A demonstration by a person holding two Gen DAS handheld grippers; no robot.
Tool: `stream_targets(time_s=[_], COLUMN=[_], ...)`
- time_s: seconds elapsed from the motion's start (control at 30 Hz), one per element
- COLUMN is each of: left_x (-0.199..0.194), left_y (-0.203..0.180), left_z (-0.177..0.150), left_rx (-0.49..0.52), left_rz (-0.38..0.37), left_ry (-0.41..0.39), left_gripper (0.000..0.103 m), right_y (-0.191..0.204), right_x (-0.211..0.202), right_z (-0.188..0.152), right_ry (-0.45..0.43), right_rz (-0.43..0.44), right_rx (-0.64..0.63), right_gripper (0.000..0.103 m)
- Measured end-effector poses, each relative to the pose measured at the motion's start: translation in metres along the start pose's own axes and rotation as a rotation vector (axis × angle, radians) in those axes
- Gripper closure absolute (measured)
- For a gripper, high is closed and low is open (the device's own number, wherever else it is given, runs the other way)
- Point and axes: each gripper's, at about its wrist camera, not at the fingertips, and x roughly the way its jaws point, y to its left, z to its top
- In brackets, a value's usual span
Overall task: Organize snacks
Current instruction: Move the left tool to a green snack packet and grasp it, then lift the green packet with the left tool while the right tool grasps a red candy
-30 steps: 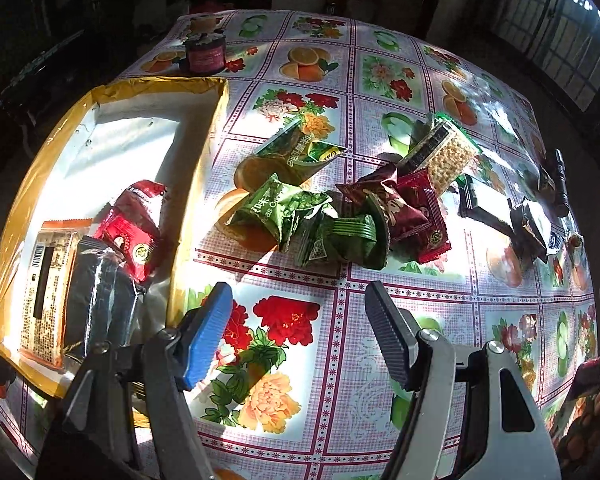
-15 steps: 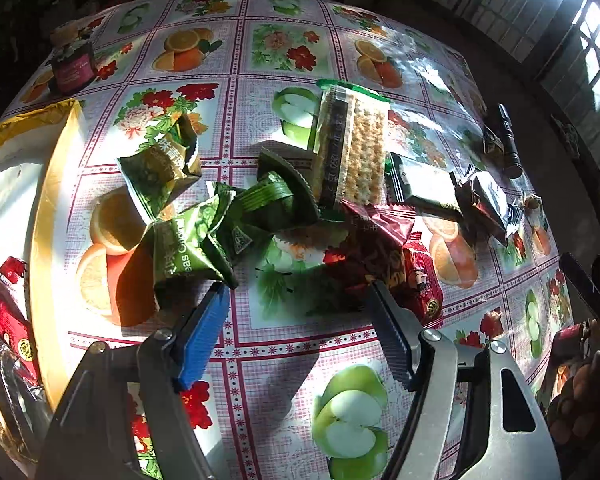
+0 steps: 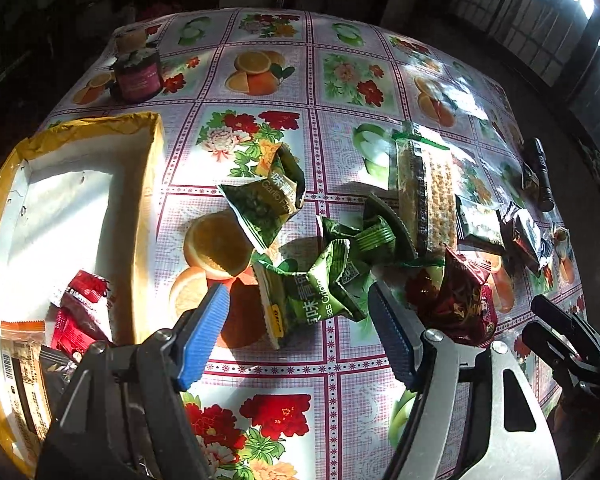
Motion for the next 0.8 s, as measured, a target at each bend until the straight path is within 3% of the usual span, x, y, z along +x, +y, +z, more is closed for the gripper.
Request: stream_targets(time_s=[0.23,0.33,0.37,0.5,0.63,0.8], left_x=[0.029,0.022,0.018,0.009,0.01,0.006], left_y=[-0.025,-0.038,-0.039,-0.029,-0.017,-0.021], left_z=[0.008,-0.001,-0.005,-0.015,-0.014,-0.025], left_rx=[0.091,0.129,0.131,0.097,0.052,0.064], left_rz=[-0.069,-0.13,-0.161,-0.151,-0.168,-0.16], left_ry=[0.066,0.085,0.088,0.086,0.107,0.11], left_gripper=[0.031,0.048,0.05,0.05,0.047,0.029], right_y=[0.001,-0.004,-0.005,-0.009,-0.002,0.011], right_x=[0.011,0.009,0.006,0.005,0.012,0.025], right_z=[0.002,0.003,0.003,0.004,0.003,0.002], right_ry=[0.03,0.03,0.026,0.028,0.047,0.068], right_rz=[0.0,-0.006,-0.007,-0.017,-0.017,-0.025], right_rx=[-0.001,0.007,0.01,0.001,-0.034,-0.082], right_gripper=[0.044,0.044,0.044,0.044,0.044,0.044])
